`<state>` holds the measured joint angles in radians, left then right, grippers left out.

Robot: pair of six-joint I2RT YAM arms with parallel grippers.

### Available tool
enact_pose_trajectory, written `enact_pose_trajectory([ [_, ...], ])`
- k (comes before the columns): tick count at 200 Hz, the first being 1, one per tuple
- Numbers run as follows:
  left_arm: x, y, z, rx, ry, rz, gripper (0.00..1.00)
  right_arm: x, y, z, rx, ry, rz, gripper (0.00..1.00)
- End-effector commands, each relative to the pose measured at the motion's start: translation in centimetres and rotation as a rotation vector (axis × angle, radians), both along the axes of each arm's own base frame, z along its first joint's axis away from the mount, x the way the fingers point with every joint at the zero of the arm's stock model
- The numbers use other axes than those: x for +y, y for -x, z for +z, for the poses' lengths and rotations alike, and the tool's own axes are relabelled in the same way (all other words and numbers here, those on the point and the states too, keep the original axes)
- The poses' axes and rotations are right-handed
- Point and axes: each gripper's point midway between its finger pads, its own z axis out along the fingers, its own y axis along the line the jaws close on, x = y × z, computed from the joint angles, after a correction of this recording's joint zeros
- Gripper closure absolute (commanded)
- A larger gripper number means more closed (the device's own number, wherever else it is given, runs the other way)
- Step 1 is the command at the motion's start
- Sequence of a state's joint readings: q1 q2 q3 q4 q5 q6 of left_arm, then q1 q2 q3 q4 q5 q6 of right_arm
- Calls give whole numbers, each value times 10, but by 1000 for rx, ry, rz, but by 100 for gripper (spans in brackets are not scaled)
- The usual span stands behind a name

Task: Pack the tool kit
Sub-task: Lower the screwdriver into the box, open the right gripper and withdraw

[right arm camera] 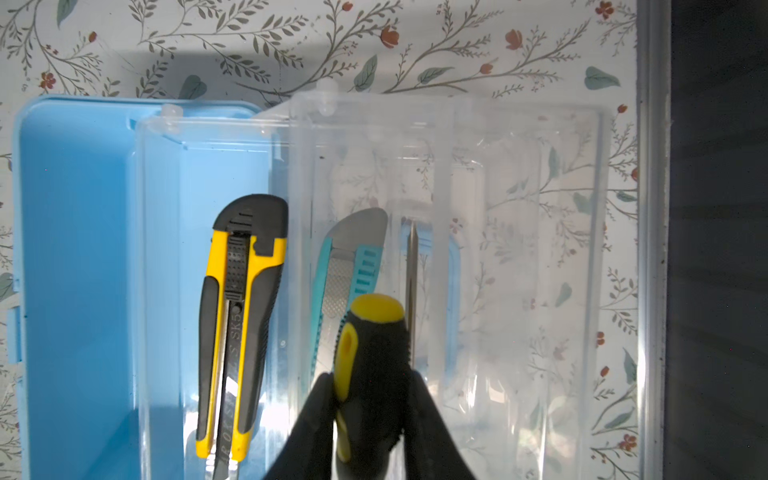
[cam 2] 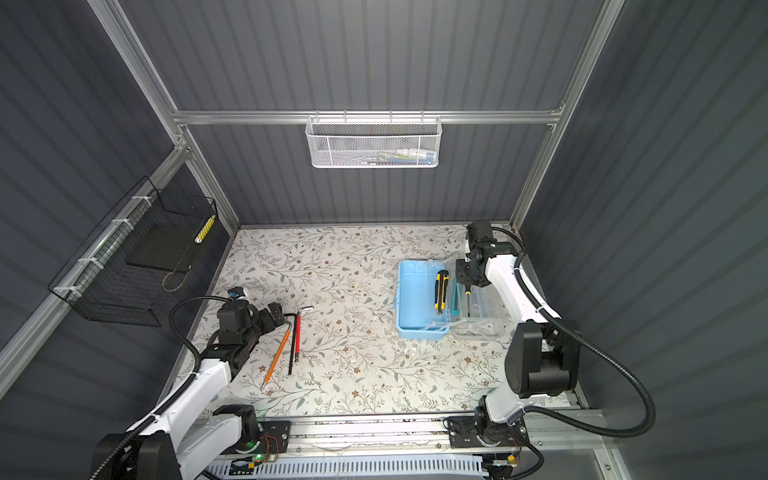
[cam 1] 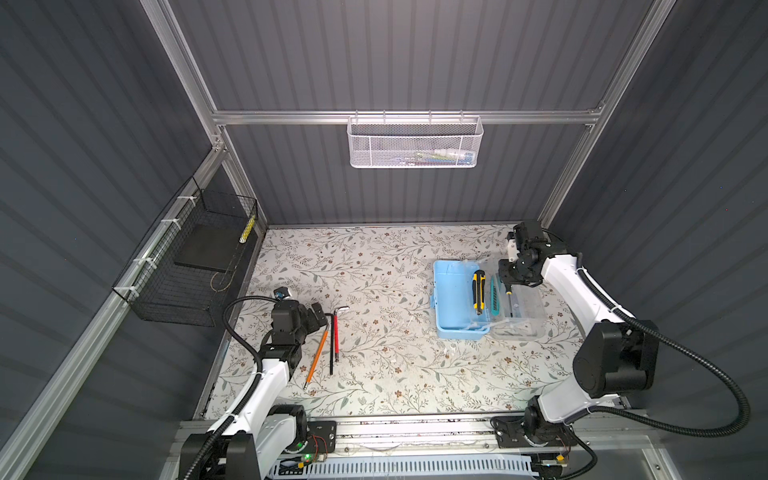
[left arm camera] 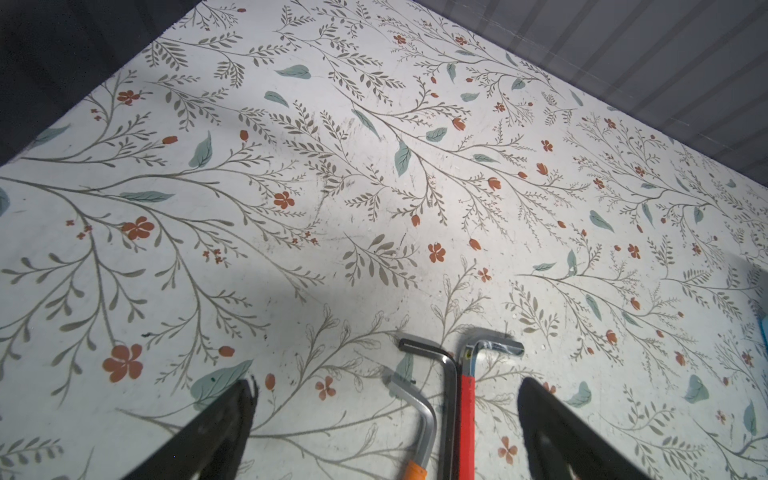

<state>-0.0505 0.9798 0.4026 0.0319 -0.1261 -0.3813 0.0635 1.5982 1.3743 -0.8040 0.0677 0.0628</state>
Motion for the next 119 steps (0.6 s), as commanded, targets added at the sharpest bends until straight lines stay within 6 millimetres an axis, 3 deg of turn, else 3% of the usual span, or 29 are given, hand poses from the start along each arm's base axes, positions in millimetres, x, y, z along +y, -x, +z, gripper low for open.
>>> enact_pose_trajectory([
  [1, 0, -2, 5, -17, -1, -7, 1, 1, -14, 12, -47, -2, 12, 98],
  [69, 1, -4, 1, 5, -2, 0, 1, -4, -17, -3, -21, 17, -17, 90],
  [119, 2, -2, 3, -6, -2, 6, 1, -10, -15, 2, -30, 38, -47, 75],
])
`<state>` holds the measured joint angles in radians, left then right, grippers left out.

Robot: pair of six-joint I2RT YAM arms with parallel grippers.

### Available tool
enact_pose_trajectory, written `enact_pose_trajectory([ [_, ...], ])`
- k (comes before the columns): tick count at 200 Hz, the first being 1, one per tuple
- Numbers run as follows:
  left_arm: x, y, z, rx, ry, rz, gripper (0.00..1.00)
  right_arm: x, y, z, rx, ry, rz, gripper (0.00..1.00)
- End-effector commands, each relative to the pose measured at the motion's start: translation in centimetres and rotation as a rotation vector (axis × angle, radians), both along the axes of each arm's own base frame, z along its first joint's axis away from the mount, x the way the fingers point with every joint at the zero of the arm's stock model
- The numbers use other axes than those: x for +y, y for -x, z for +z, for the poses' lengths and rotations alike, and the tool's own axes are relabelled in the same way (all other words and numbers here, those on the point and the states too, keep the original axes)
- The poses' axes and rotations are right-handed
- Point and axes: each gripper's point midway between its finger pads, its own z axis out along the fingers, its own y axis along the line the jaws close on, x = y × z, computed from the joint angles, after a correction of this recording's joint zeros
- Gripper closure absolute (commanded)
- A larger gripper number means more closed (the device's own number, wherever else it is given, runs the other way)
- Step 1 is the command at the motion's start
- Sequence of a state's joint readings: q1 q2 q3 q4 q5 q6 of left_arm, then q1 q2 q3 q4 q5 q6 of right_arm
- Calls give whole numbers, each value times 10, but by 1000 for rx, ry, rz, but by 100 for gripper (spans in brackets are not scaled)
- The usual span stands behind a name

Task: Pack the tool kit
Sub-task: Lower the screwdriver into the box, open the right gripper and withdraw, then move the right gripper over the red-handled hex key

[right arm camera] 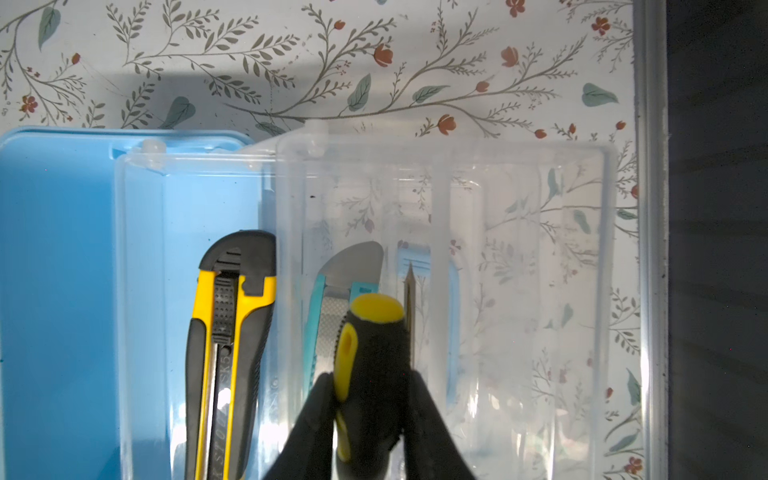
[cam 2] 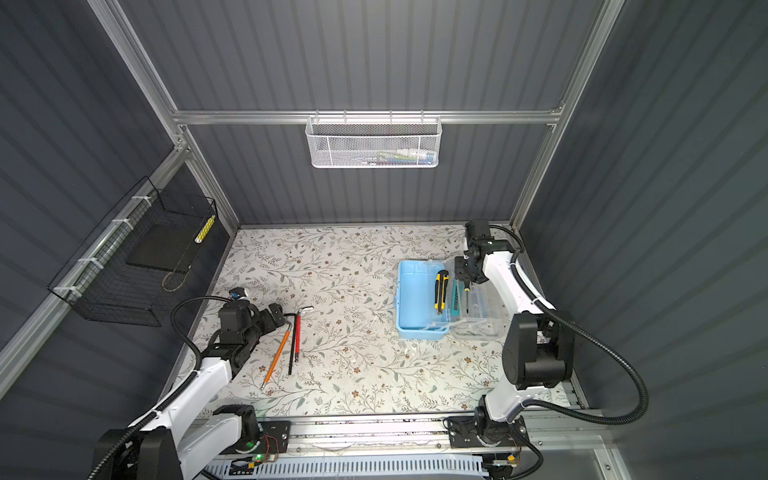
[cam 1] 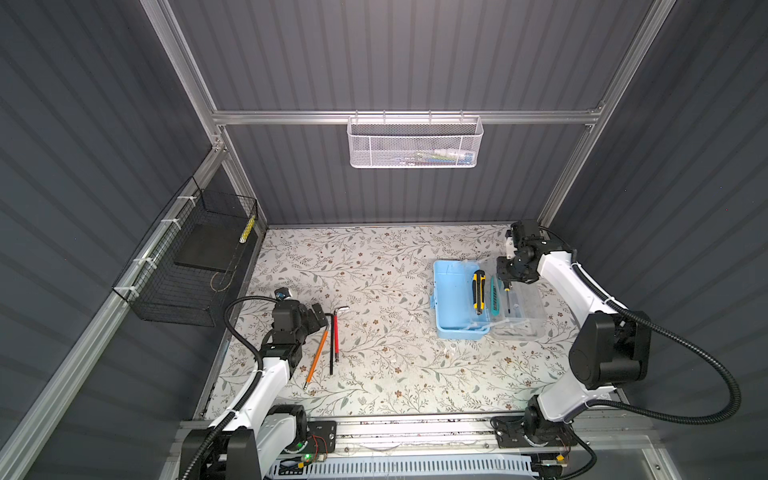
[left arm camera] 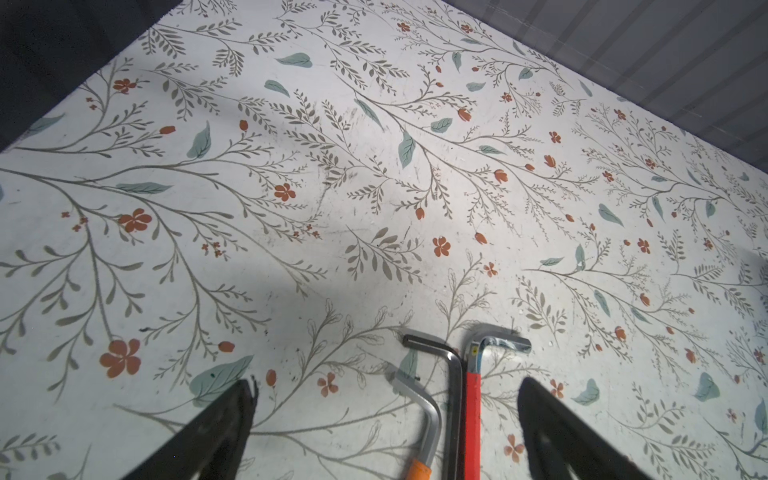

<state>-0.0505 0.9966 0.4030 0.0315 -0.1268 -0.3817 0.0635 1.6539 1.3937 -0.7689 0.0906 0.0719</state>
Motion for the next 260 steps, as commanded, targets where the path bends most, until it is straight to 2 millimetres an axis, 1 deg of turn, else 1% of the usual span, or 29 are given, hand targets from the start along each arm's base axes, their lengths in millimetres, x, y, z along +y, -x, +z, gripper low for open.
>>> enact_pose_trajectory([
  [1, 2, -3, 8, -23, -1, 5, 1, -7, 0, 12, -30, 22, -28, 74],
  [12, 1, -4, 7, -18, -1, 3, 1, -6, 1, 13, -29, 20, -29, 66],
  [26, 1, -5, 6, -13, -1, 1, 1, -4, 3, 15, -29, 14, -24, 62],
  [51, 1, -4, 7, -15, -1, -1, 1, -1, 7, 19, -34, 28, -23, 58],
  [65, 1, -4, 7, -18, 0, 0, 0, -3, 9, 24, -47, 40, -38, 56],
  [76, 1, -4, 7, -18, -2, 0, 1, 3, 12, 32, -66, 42, -34, 54],
  [90, 1, -4, 7, -18, 0, 0, 1, 22, 15, 47, -118, 50, -7, 53],
  [107, 1, -4, 7, -16, -1, 1, 1, 76, 22, 61, -191, 29, 108, 50],
  [122, 2, -4, 7, -18, -2, 3, 1, 136, 32, 64, -225, -90, 201, 47],
  [123, 2, -4, 7, -18, -3, 4, 1, 136, 32, 64, -225, -90, 201, 47],
  [124, 2, -4, 7, -18, -3, 3, 1, 145, 34, 64, -229, -109, 213, 47],
  [131, 2, -3, 7, -16, -4, 8, 1, 174, 40, 64, -248, -163, 247, 46],
  [135, 2, -3, 7, -17, -3, 8, 1, 190, 44, 61, -252, -189, 269, 45],
  [137, 3, -3, 7, -16, -4, 12, 1, 192, 44, 60, -254, -196, 272, 45],
  [138, 3, -3, 7, -16, -3, 12, 1, 201, 46, 60, -258, -211, 284, 45],
  [141, 3, -3, 7, -16, -3, 11, 1, 213, 49, 58, -265, -229, 299, 45],
  [157, 5, -3, 7, -16, -5, 22, 1, 270, 60, 44, -298, -318, 349, 46],
  [173, 5, -3, 7, -15, -5, 24, 1, 320, 72, 25, -258, -377, 409, 46],
  [182, 5, -3, 7, -14, -4, 23, 1, 342, 77, 13, -218, -371, 430, 46],
  [183, 5, -3, 7, -14, -4, 23, 1, 344, 77, 14, -221, -373, 435, 46],
  [192, 5, -3, 6, -12, -5, 23, 1, 367, 80, 5, -197, -356, 479, 45],
  [194, 5, -3, 6, -12, -6, 23, 0, 370, 81, 5, -196, -352, 485, 45],
  [197, 5, -3, 6, -11, -6, 22, 1, 376, 81, -1, -183, -335, 492, 45],
  [203, 5, -3, 6, -10, -6, 23, 1, 390, 80, -5, -175, -321, 511, 45],
  [212, 4, -3, 6, -11, -5, 22, 0, 407, 86, -18, -130, -297, 550, 45],
  [223, 5, -3, 6, -12, -5, 24, 1, 430, 92, -26, -99, -296, 594, 45],
  [227, 5, -2, 6, -11, -4, 23, 1, 436, 94, -32, -88, -289, 606, 44],
  [242, 5, -1, 7, -19, -5, 28, 1, 457, 98, -44, -71, -272, 639, 44],
  [260, 5, 0, 9, -29, -4, 26, 1, 473, 103, -54, -56, -271, 661, 44],
])
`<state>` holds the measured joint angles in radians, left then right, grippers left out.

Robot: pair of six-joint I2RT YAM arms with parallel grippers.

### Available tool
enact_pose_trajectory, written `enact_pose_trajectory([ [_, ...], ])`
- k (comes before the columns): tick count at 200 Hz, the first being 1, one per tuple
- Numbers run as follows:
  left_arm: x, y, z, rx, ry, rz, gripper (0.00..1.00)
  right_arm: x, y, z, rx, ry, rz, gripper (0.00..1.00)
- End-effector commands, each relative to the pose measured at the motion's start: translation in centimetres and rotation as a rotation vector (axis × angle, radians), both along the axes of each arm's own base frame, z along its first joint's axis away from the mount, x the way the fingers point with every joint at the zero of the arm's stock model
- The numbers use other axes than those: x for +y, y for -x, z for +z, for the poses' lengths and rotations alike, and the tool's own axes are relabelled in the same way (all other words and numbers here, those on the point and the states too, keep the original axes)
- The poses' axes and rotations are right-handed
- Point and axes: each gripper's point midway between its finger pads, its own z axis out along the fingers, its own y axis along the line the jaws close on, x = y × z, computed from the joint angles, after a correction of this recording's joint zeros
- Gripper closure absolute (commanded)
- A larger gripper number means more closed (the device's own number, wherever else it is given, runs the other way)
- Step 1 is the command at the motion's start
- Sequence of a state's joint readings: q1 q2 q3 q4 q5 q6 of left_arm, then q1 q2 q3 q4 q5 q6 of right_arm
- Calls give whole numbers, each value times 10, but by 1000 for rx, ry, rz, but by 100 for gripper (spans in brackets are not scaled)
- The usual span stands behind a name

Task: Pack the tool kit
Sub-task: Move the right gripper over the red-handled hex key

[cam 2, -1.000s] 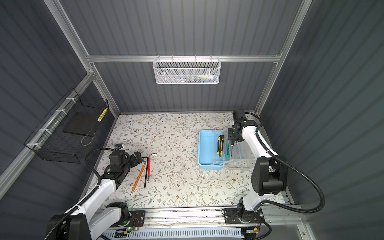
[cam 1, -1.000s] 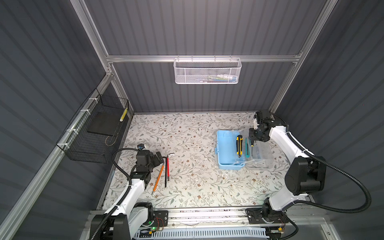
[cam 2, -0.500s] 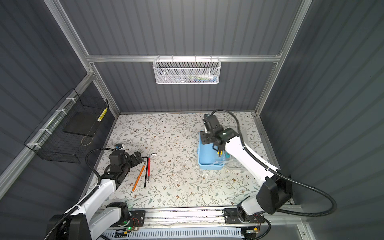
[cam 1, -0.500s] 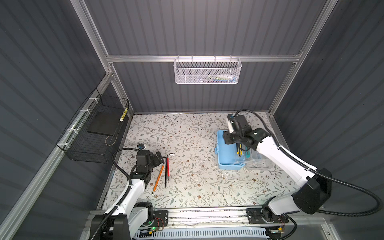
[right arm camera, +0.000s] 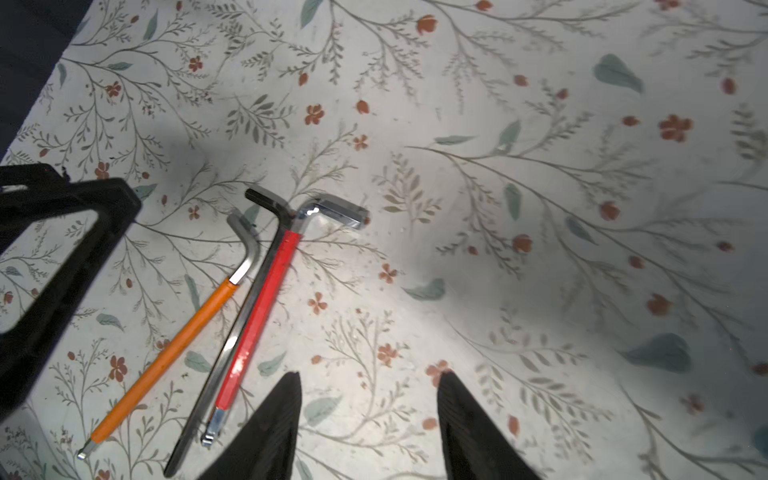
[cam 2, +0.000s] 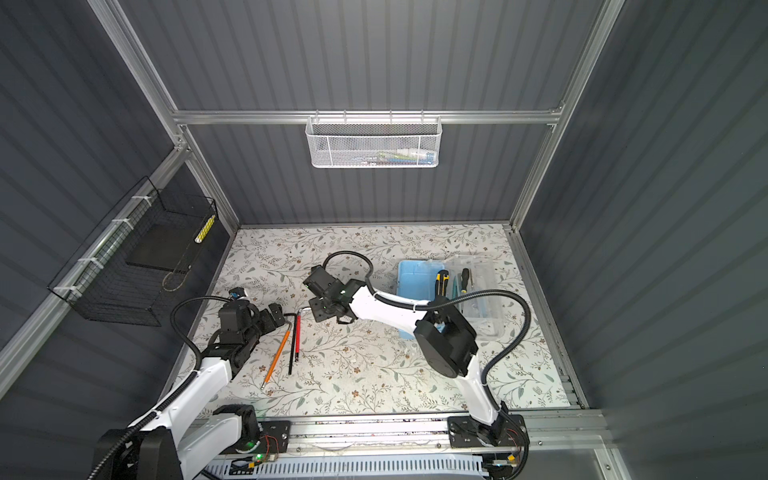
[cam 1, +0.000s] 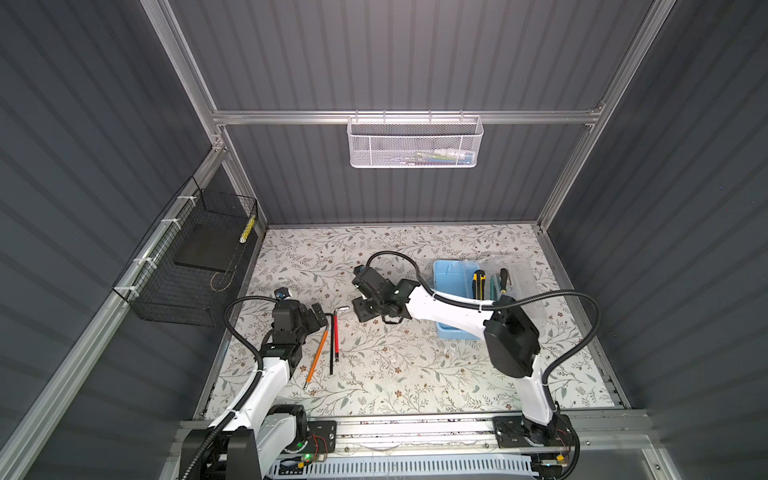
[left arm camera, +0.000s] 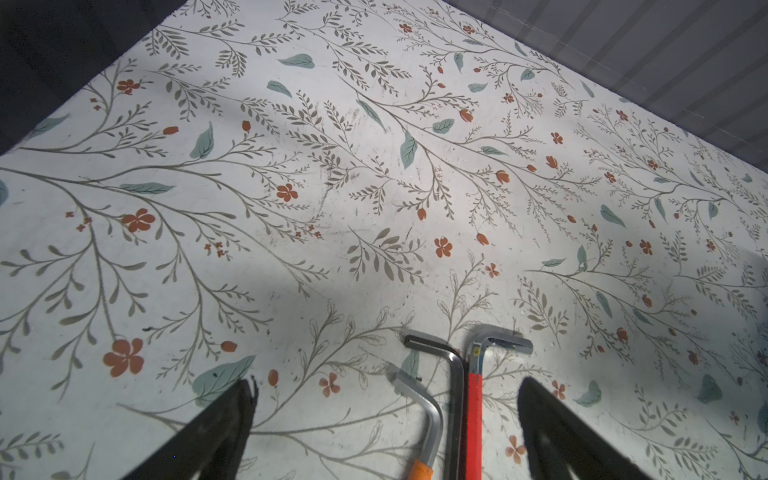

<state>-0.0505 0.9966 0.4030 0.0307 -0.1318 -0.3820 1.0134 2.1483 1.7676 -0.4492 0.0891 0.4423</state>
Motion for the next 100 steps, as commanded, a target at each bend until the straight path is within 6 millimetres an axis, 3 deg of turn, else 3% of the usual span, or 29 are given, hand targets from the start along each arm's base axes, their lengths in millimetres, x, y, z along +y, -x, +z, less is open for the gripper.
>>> enact_pose_trajectory([
  [1, 4, 0, 9, -30, -1, 22, 1, 13, 12, -8, 31, 31, 36, 44],
  [78, 29, 7, 2, -11, 44, 134, 1, 60, 47, -56, 136, 15, 91, 44],
  [100, 30, 3, -3, 4, 79, 120, 1, 62, 50, -69, 138, 67, 96, 45],
])
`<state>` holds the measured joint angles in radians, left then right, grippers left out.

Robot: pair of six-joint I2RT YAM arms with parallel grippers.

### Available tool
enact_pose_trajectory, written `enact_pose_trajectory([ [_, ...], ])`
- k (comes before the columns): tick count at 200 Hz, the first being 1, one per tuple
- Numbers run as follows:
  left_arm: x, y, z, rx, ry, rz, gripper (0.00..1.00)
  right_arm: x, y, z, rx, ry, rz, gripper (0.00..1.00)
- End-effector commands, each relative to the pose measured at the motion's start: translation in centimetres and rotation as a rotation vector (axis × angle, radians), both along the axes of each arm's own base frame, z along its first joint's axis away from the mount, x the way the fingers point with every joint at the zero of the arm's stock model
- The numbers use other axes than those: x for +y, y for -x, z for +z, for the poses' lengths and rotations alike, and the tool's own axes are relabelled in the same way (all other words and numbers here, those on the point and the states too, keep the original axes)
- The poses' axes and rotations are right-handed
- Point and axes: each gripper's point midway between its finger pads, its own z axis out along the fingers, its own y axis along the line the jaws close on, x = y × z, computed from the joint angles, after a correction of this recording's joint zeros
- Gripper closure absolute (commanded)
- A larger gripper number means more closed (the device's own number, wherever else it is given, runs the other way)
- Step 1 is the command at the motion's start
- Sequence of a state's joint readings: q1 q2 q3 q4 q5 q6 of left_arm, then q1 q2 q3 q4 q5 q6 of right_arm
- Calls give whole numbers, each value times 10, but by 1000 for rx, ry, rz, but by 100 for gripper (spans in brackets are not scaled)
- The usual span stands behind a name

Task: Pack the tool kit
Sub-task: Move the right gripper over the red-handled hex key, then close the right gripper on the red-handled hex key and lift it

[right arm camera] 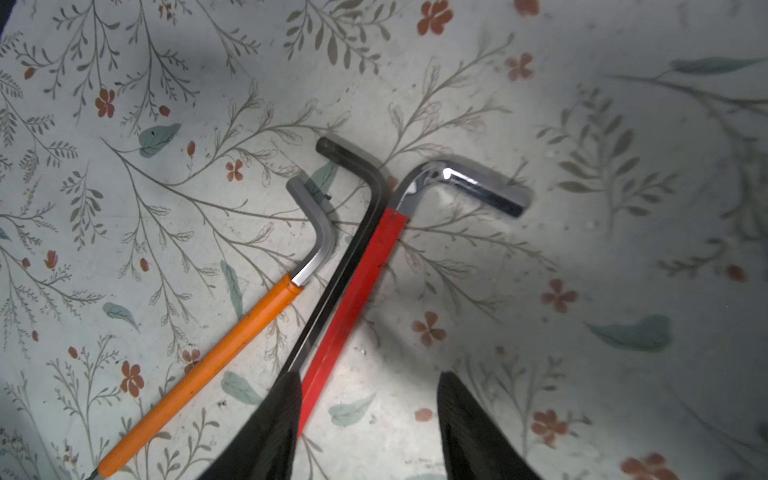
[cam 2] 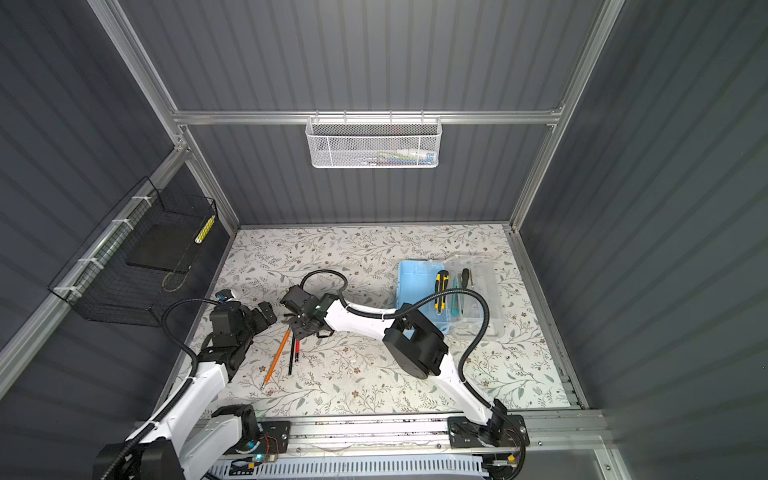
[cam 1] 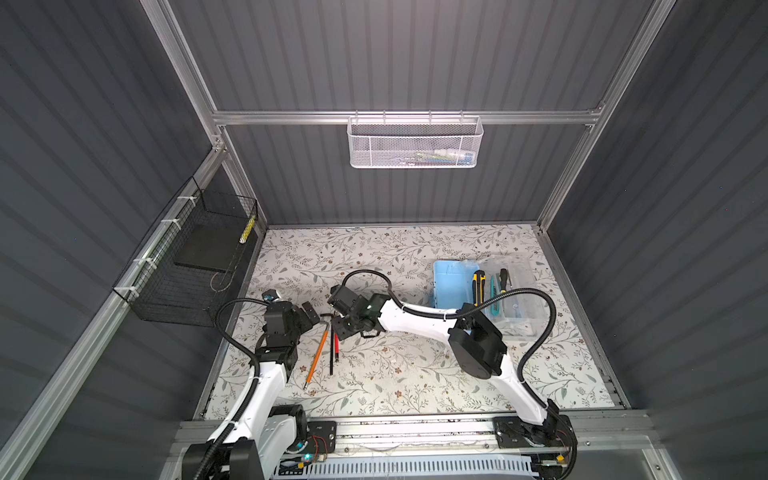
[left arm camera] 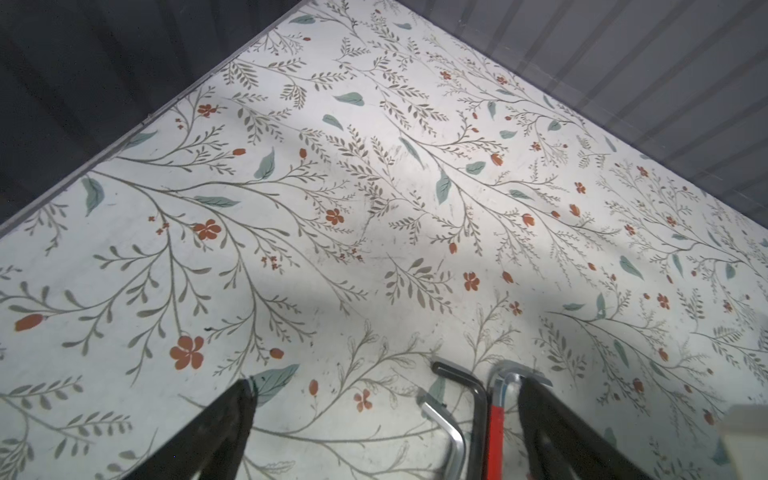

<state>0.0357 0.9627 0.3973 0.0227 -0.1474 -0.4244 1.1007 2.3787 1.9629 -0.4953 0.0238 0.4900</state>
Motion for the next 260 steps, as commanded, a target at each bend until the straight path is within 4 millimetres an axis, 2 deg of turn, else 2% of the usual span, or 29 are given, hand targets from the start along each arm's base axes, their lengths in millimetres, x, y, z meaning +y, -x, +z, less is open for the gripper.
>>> enact_pose_trajectory([
  [1, 0, -1, -9, 26, 56, -6, 0, 5, 11, -10, 27, 39, 11, 45],
  [116, -1, -3, -10, 27, 71, -21, 1, -2, 3, -38, 4, 183, 31, 49],
  [184, -1, -4, -10, 30, 74, -27, 1, -27, -1, -37, -20, 249, 30, 55],
  [233, -2, -5, -11, 31, 75, -32, 1, -8, 1, -40, 16, 180, 39, 62],
  [260, -2, -5, -11, 31, 75, -29, 1, -9, -1, -45, 9, 190, 29, 72],
])
